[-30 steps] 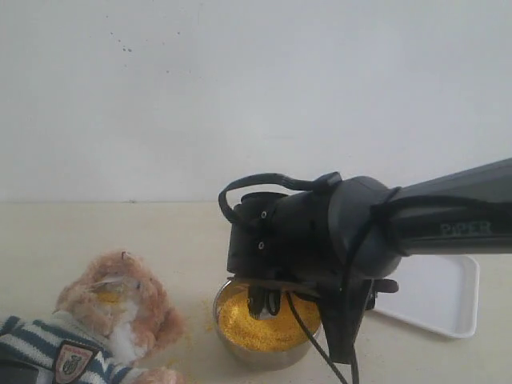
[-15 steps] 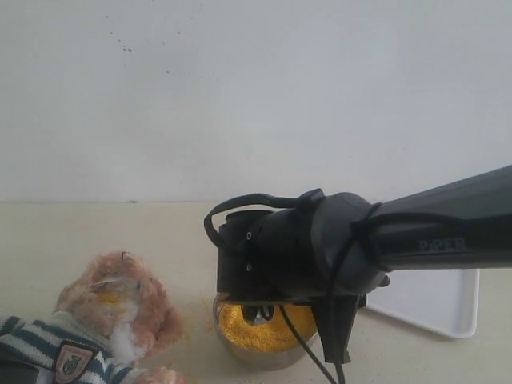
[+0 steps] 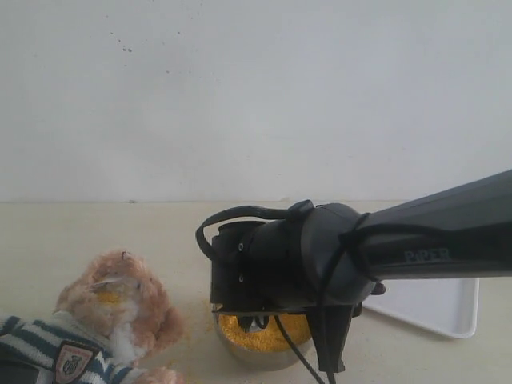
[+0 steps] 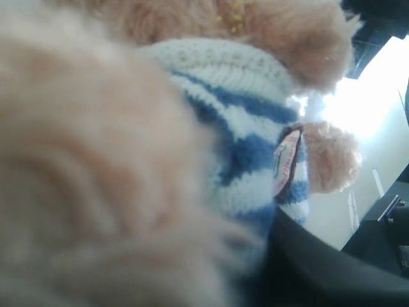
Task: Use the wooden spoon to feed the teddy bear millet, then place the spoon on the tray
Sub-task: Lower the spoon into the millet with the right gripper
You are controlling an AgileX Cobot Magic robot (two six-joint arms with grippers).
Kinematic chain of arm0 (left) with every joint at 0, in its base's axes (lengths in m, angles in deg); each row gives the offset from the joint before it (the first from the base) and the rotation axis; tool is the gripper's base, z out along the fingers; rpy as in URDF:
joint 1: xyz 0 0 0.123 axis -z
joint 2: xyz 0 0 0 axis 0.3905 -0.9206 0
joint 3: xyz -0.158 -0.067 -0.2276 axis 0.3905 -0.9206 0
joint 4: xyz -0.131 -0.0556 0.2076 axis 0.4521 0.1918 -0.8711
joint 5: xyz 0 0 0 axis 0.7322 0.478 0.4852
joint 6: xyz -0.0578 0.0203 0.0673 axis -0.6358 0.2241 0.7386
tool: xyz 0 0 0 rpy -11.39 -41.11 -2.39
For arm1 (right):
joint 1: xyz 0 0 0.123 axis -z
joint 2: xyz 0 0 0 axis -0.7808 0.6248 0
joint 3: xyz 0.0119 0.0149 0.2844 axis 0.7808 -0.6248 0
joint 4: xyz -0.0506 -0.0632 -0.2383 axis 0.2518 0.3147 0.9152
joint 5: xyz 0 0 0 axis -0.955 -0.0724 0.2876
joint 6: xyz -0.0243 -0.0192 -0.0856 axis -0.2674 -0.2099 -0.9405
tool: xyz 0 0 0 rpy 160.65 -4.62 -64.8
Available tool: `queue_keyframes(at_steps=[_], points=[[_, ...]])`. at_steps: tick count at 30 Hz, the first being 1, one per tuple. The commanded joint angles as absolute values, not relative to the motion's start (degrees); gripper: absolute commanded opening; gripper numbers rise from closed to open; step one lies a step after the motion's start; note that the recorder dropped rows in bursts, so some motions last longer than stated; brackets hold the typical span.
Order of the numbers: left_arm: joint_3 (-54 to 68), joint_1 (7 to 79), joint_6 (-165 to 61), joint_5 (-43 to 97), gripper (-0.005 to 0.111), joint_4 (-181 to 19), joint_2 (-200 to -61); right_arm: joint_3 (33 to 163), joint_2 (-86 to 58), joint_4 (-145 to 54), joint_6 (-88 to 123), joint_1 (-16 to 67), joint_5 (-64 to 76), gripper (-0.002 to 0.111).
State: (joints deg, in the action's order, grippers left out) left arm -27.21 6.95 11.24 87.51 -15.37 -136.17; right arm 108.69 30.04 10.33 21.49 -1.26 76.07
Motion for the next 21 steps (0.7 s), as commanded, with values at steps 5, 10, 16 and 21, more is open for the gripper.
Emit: queue_keyframes(at_steps=[5,10,16,21], points=[[-27.28,6.75,11.57,88.52,0.004,-14.56,-135.52,108.70,30.48,8.46,22.74,-1.34,76.21,0.000],[-27.28,6.75,11.57,88.52,0.004,-14.56,-135.52,106.91,30.60,8.59,22.87,-2.00,76.21,0.000],[-27.28,6.75,11.57,88.52,0.004,-14.56,-135.52,106.52,30.60,8.08,23.50,-3.00,76.21,0.000],[-27.28,6.75,11.57,88.52,0.004,-14.56,-135.52,106.76,30.60,6.86,23.39,-4.51,76.21,0.000]])
